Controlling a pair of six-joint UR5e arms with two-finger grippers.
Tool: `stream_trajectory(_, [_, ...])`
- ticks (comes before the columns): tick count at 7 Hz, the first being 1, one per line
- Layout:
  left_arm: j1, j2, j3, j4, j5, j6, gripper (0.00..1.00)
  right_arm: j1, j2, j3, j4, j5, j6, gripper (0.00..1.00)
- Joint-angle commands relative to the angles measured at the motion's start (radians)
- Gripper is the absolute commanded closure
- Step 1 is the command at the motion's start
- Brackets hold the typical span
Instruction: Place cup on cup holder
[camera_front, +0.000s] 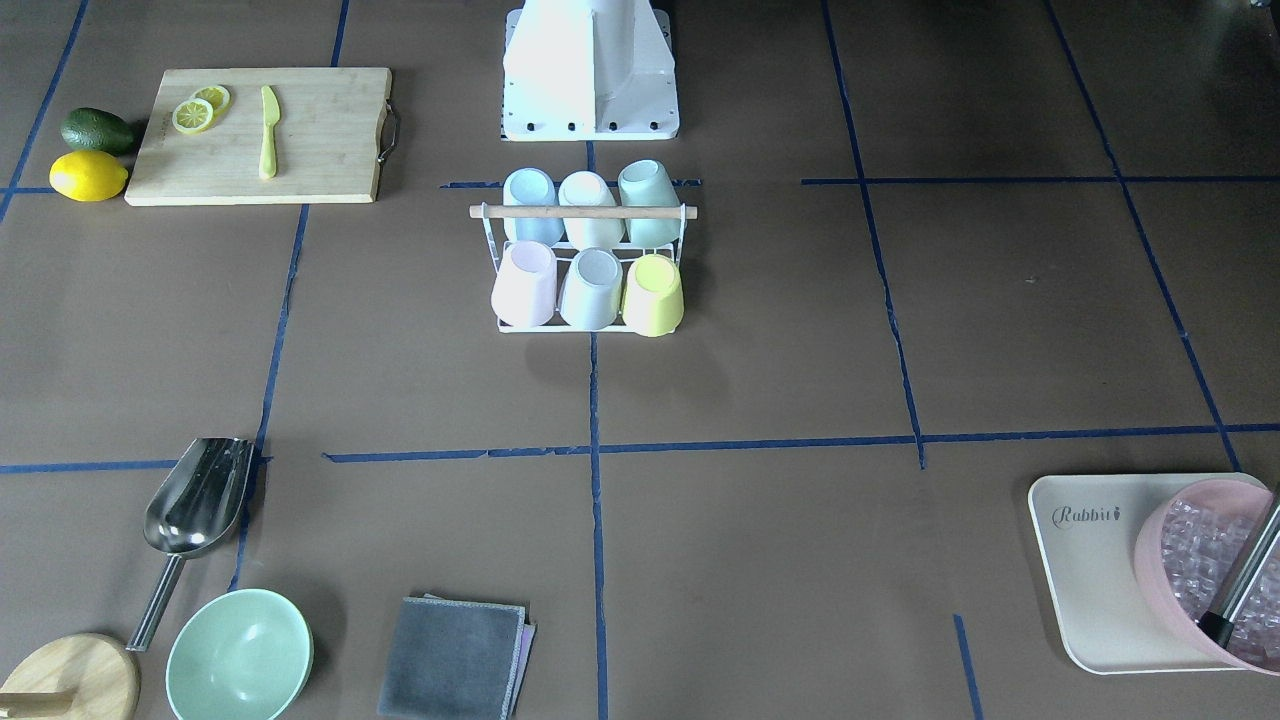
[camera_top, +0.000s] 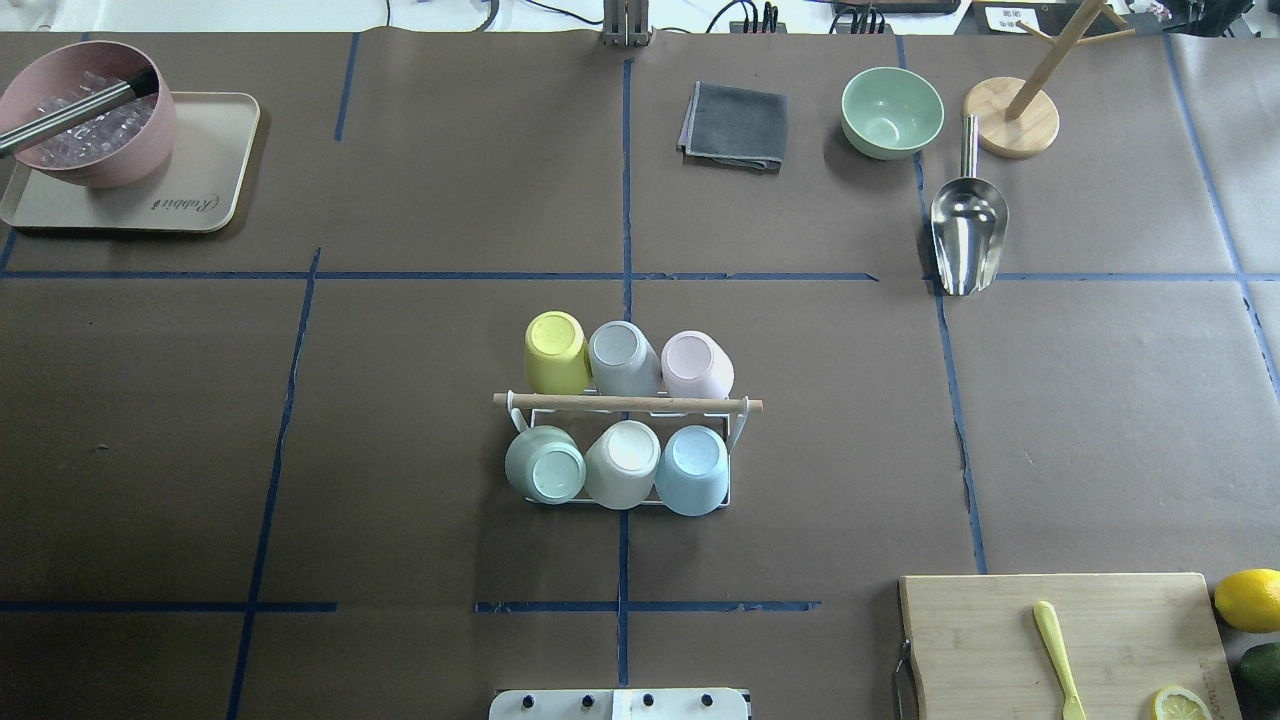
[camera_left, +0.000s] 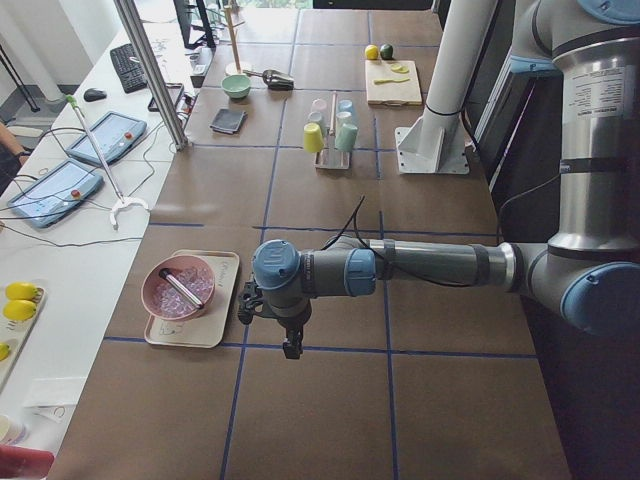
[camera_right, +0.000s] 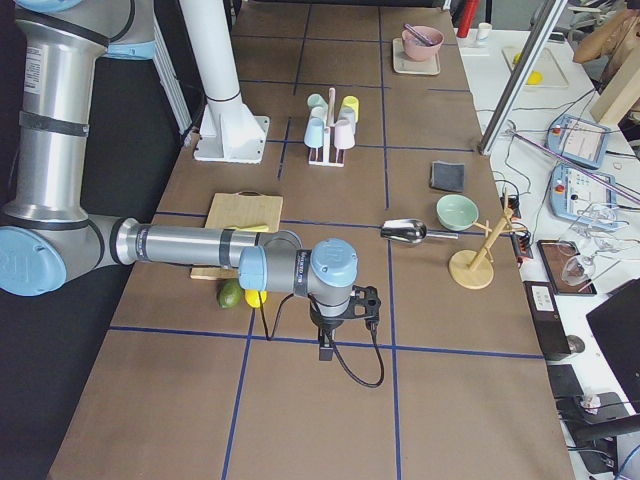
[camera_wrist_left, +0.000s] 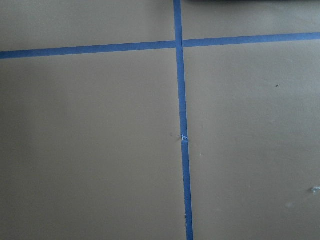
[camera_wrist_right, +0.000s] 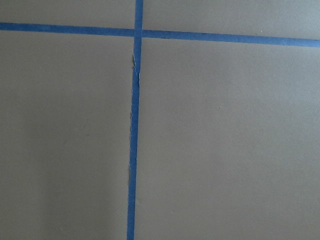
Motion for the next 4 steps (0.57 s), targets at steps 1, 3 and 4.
stream_trajectory(1, [0.000,-0.005,0.009,0.000,0.000,0.000,0.00,0.000,0.001,-0.004,0.000,0.003,-0.004,0.00])
stream_trajectory(3, [0.000,-0.005,0.009,-0.001,0.000,0.000,0.00,0.000,0.001,-0.004,0.000,0.006,-0.004,0.00])
stream_trajectory(4, [0.000,-0.005,0.009,-0.001,0.000,0.000,0.00,0.000,0.001,-0.004,0.000,0.009,-0.003,0.00])
